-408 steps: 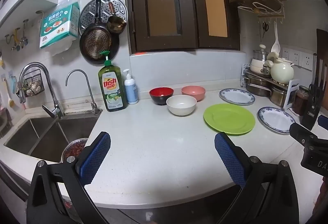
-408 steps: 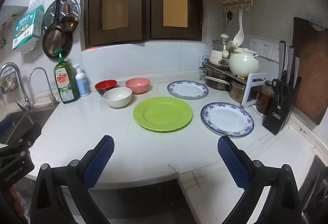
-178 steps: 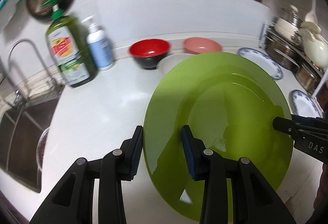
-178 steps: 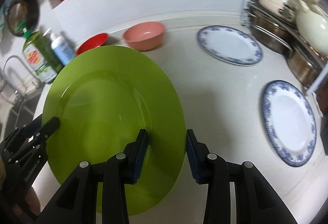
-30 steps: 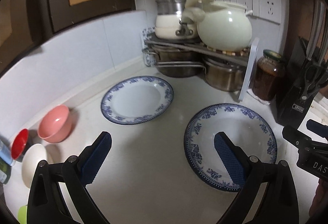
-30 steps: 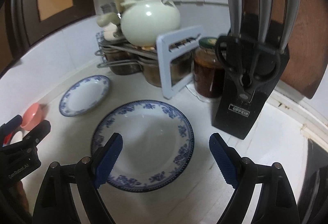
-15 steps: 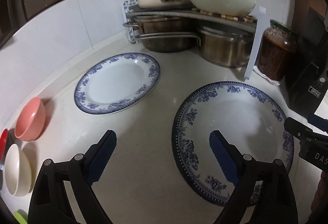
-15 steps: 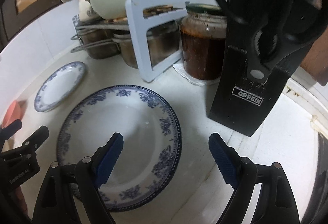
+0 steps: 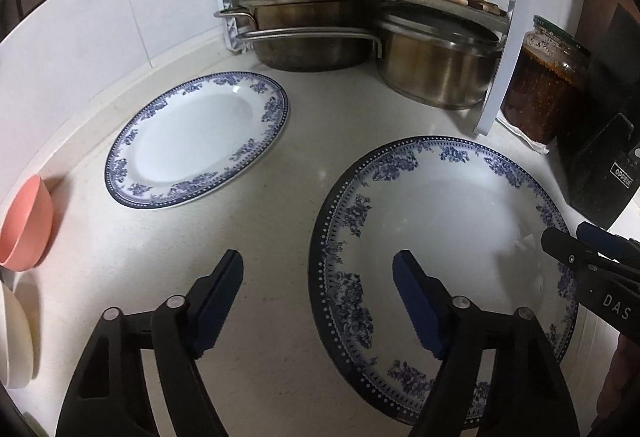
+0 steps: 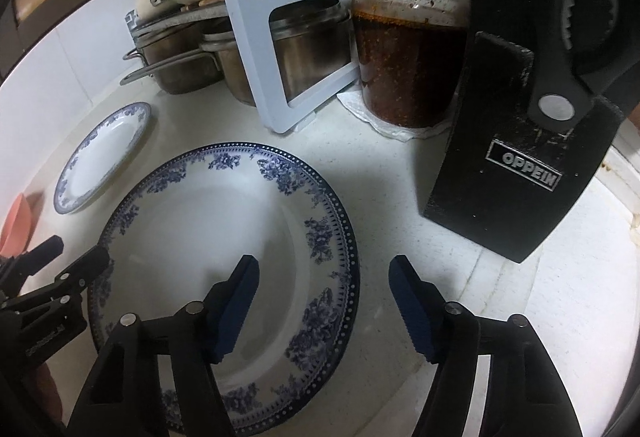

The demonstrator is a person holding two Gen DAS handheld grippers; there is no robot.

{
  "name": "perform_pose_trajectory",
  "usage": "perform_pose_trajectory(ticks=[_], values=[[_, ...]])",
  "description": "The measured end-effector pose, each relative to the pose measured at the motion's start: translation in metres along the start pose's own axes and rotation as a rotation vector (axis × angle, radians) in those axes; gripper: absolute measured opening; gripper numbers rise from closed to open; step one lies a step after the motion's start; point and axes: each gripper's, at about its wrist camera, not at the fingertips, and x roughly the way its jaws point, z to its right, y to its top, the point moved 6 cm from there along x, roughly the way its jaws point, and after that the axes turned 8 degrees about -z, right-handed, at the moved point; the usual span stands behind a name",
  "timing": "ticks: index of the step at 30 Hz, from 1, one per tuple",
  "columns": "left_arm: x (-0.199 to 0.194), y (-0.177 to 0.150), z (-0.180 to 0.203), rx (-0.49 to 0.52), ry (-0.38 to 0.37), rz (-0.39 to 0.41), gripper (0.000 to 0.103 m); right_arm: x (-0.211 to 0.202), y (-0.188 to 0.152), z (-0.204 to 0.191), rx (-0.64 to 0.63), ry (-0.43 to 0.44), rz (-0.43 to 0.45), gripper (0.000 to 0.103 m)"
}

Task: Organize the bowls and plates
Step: 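Close the left gripper on the blue-floral plate rim while the right gripper clamps it too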

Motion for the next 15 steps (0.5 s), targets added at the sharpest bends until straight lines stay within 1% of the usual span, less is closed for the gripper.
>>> perform_pose_trajectory(ticks=[5,8,11,15], values=[[0.005,0.0,0.003,0.005,-0.019,-0.019,0.07,0.006,0.002,0.001,-0.002,0.002,-0.022,0.057],[0.006,0.0,0.004,0.009,-0.024,-0.029,0.064,0.009,0.002,0.001,-0.008,-0.001,-0.036,0.053],[0.008,0.001,0.005,0.005,-0.038,-0.041,0.061,0.012,0.002,0.0,-0.014,-0.001,-0.049,0.048],[0.01,0.001,0.006,0.005,-0.048,-0.052,0.057,0.015,0.002,0.0,-0.016,0.001,-0.061,0.044]])
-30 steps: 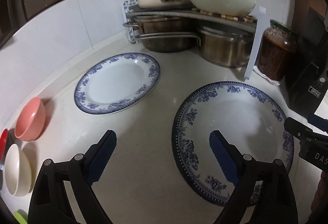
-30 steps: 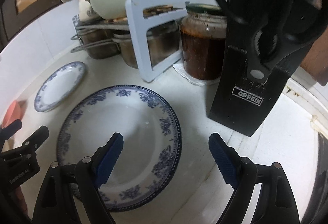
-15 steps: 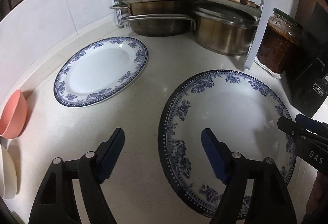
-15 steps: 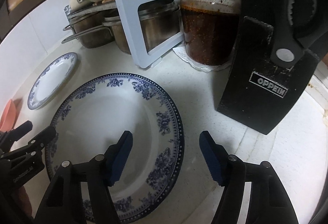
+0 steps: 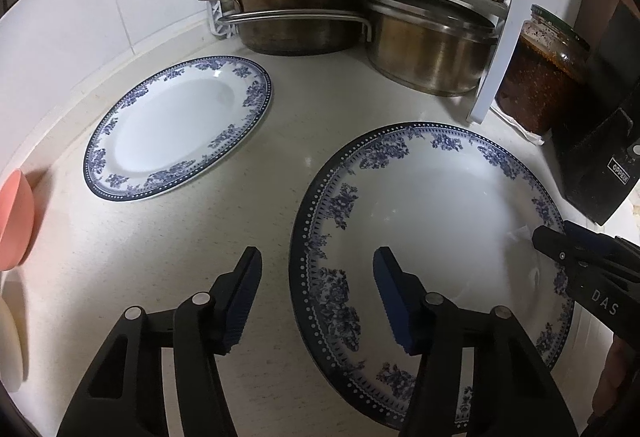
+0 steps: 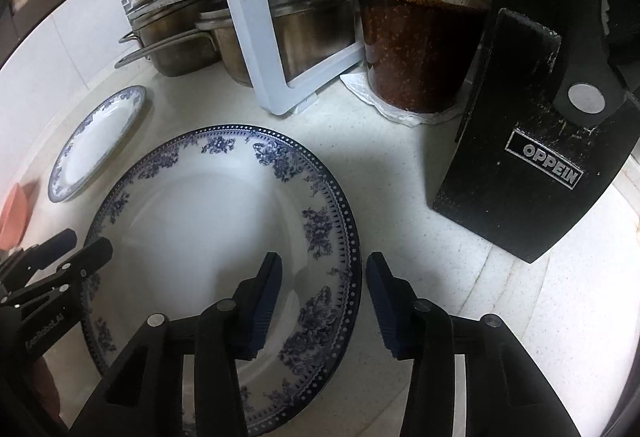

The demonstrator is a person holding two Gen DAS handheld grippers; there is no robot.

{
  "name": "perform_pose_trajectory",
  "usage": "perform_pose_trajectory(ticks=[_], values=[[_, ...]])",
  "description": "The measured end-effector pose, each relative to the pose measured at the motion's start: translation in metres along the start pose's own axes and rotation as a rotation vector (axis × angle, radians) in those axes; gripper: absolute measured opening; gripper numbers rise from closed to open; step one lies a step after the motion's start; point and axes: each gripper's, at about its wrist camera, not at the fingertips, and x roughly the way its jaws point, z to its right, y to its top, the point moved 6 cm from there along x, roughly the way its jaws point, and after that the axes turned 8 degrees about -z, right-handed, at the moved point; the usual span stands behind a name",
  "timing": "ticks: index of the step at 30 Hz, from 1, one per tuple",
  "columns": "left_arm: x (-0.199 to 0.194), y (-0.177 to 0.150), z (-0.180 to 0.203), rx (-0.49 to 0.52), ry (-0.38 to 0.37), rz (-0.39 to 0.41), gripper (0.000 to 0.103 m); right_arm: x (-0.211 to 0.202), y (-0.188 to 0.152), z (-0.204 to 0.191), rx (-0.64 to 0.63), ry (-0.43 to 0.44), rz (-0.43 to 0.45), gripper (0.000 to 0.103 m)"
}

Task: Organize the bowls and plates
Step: 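Close the left gripper on the blue-floral plate rim while the right gripper clamps it too, then lift the blue-floral plate with both grippers and carry it over the green plate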

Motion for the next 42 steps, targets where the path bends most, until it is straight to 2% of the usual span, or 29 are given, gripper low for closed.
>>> perform_pose_trajectory(ticks=[3,11,26,42], values=[[0.002,0.001,0.0,-0.006,-0.012,-0.008,0.055,0.001,0.0,0.0,-0.008,-0.008,-0.005,0.042],[0.008,0.0,0.001,-0.014,-0.044,-0.044,0.038,0.002,0.002,-0.001,-0.021,-0.01,-0.013,0.037],[-0.001,-0.003,0.0,-0.017,-0.037,-0.021,0.036,-0.002,0.003,-0.003,-0.036,-0.022,-0.022,0.036],[-0.046,-0.021,-0.019,-0.065,-0.011,-0.011,0.036,-0.04,-0.003,-0.018,-0.048,-0.006,-0.025,0.035]])
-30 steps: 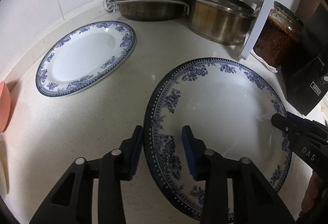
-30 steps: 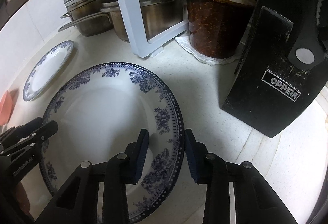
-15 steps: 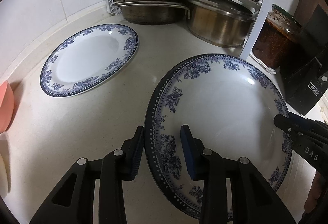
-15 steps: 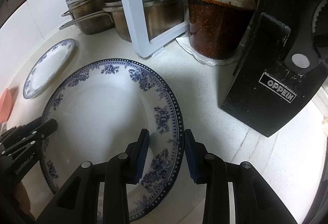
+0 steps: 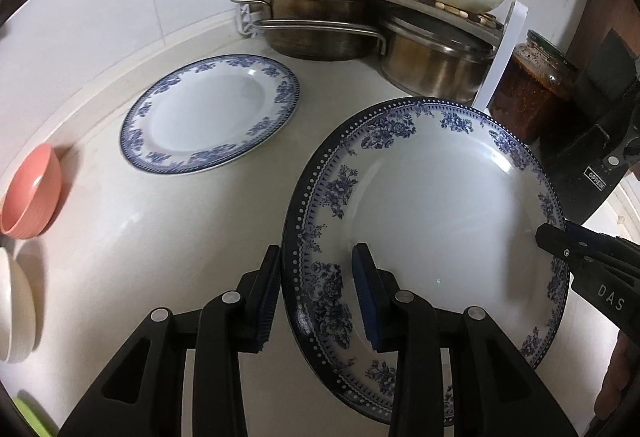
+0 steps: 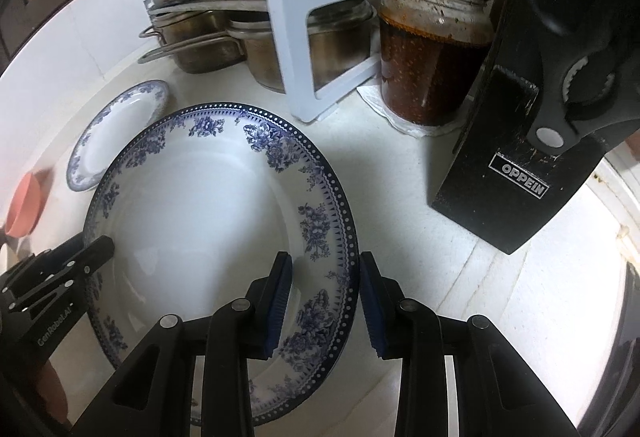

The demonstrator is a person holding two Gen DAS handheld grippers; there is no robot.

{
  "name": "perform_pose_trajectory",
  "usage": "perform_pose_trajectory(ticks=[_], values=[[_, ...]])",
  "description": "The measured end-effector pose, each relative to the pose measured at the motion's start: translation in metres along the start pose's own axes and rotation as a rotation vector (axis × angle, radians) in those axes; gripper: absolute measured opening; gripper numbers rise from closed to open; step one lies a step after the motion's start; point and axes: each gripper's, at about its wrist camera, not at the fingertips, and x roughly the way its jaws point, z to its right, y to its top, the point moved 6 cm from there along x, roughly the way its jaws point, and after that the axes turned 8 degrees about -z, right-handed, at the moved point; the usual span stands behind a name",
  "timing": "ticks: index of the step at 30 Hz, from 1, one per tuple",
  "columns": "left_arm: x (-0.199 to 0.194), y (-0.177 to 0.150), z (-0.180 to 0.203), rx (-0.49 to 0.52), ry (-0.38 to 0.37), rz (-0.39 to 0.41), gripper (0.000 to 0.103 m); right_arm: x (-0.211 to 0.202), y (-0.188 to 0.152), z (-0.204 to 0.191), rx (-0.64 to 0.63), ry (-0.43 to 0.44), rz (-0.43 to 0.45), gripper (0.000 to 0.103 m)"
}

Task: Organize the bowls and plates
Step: 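Lift the blue-floral plate with both grippers and carry it over the green plate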

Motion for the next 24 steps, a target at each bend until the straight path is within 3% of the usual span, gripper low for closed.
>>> perform_pose_trajectory(ticks=[24], values=[[-0.089,-0.081,-0.085,-0.2,0.101,0.045,0.036,-0.055,-0.038,-0.085,-0.184,0.085,0.01,0.035]])
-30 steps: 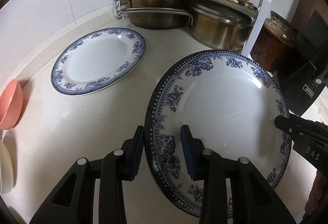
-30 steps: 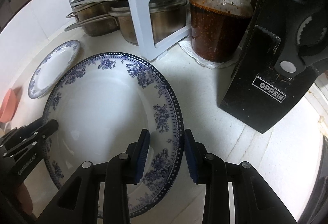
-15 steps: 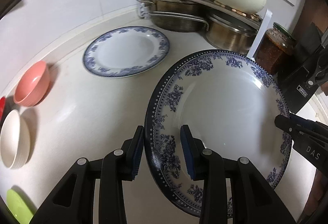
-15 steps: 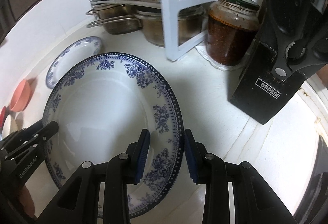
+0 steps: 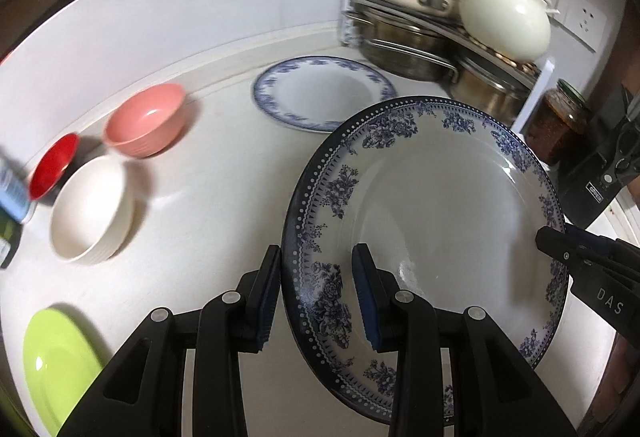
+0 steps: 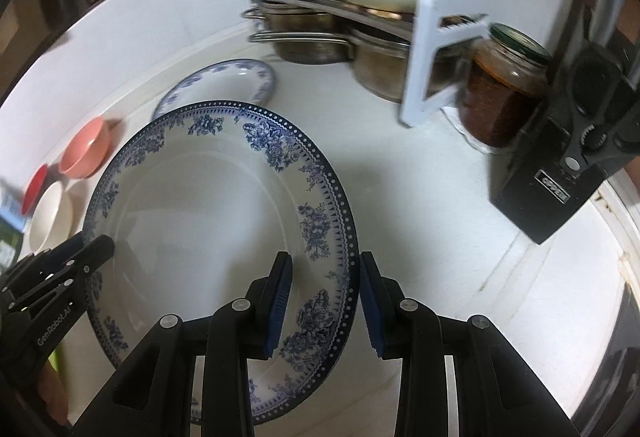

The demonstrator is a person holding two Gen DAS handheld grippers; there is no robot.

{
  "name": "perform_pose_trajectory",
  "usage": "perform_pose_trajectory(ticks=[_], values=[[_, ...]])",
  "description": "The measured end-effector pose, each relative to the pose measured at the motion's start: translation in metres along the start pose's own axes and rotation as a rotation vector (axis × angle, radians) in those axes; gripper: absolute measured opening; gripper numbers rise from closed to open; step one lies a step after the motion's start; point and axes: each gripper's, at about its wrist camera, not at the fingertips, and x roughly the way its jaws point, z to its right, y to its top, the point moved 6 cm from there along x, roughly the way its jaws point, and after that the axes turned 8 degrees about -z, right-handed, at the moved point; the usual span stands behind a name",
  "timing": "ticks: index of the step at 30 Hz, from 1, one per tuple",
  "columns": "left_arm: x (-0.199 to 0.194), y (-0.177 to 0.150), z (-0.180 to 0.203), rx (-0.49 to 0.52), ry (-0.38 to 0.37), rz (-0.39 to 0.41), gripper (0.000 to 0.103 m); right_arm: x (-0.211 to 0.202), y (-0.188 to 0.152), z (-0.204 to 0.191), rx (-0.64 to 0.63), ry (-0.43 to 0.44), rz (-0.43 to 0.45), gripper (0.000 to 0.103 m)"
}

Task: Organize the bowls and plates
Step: 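Lift the blue-floral plate with both grippers and carry it over the green plate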

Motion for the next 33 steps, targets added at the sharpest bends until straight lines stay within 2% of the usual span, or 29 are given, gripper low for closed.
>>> perform_pose_trajectory(ticks=[14,33], values=[[-0.044,-0.045,-0.066,-0.147,0.095,0.036,0.036,-0.021,-0.021,-0.072,-0.153,0.082,0.019,0.035],[-0.098,-0.122,-0.183,-0.399,0.251,0.057,0.036,-0.036,-0.055,-0.201,-0.4,0.216,0.003,0.035]])
